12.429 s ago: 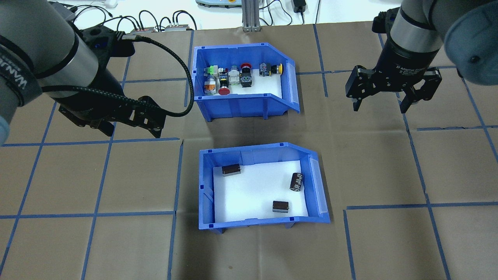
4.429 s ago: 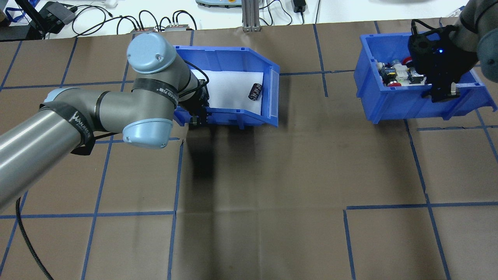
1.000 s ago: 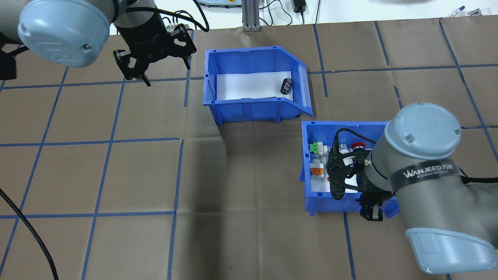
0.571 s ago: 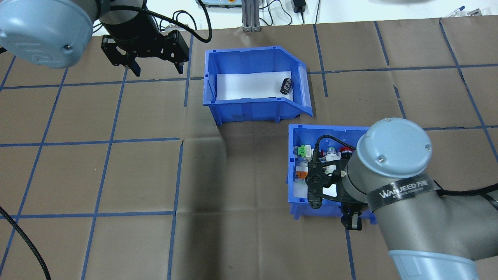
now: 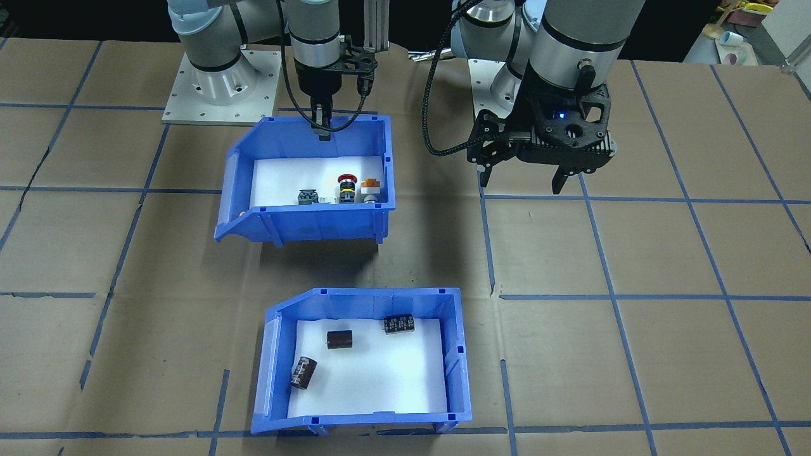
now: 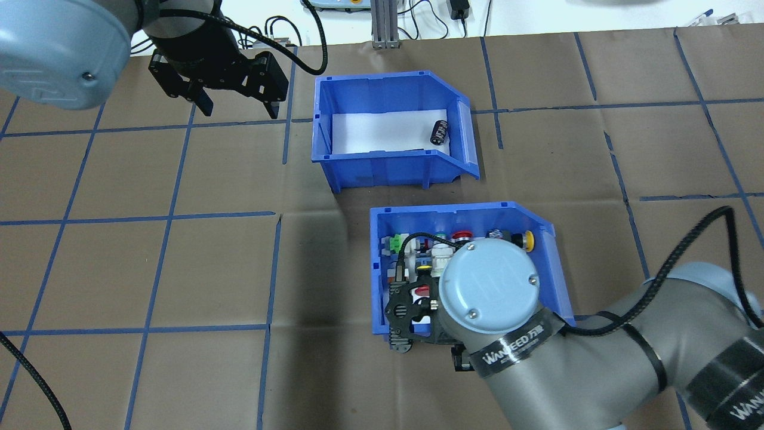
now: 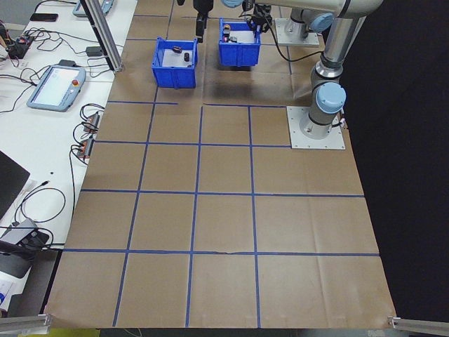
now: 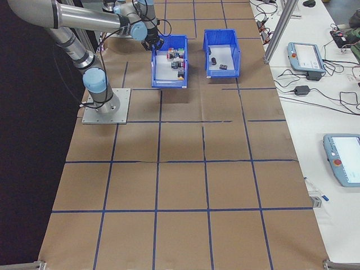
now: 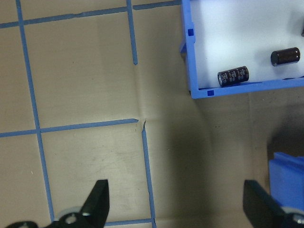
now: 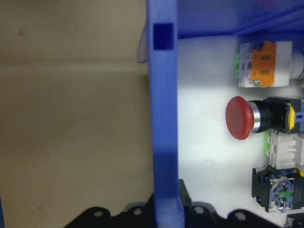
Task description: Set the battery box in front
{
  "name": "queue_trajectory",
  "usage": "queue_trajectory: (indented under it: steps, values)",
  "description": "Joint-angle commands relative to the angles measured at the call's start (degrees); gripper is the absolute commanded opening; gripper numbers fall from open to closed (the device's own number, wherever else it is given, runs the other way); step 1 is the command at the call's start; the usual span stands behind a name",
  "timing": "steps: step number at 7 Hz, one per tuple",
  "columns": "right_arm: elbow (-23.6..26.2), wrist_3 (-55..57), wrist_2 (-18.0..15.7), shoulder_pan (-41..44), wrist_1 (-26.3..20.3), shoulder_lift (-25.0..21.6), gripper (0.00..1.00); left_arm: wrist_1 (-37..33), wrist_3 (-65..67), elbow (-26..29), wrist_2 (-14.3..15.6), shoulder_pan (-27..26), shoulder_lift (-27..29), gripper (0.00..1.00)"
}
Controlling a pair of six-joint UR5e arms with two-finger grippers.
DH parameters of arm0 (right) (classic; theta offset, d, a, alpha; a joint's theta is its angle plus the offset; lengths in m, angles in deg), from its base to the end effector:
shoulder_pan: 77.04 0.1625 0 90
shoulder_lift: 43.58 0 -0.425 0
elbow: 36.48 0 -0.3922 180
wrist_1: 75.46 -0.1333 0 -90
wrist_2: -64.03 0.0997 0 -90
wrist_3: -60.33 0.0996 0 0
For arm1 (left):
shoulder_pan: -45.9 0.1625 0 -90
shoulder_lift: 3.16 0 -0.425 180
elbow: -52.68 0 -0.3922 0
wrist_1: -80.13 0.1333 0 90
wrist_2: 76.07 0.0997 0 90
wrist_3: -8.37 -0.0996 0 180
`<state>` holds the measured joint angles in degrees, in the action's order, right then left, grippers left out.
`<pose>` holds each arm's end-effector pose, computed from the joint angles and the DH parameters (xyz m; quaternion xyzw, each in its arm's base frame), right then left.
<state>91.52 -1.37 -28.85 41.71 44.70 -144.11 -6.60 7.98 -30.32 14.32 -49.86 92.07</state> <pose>0.2926 -0.2667 0.3047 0.7090 -0.7043 0.0154 0.0307 -0.1860 -0.5228 0.5074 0.0534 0.9976 -0.0441 0.0013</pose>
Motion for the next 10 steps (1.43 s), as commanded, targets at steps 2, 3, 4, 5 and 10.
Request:
queue_trajectory:
  steps: [2, 3, 4, 5, 10]
  values:
    - [0.2, 1.4, 0.2, 2.4, 1.6, 3.8, 0.09, 0.0, 0.0, -2.1, -0.7, -0.2, -2.1, 0.99]
    - [0.1, 1.7, 0.2, 2.9, 1.9, 5.1, 0.09, 0.8, 0.0, -4.9, -0.7, -0.2, -4.1, 0.99]
    - [0.1, 4.0, 0.2, 4.3, 2.5, 5.7, 0.09, 0.9, 0.0, -5.7, -0.7, -0.2, -4.5, 0.99]
    - [0.1, 4.5, 0.2, 4.6, 4.0, 6.0, 0.09, 1.0, 0.0, -5.8, -0.7, -0.2, -4.5, 0.99]
    - [-0.3, 4.5, -0.2, 5.7, 4.1, 5.4, 1.0, -3.4, 0.3, -4.8, -0.6, -0.2, -4.1, 0.99]
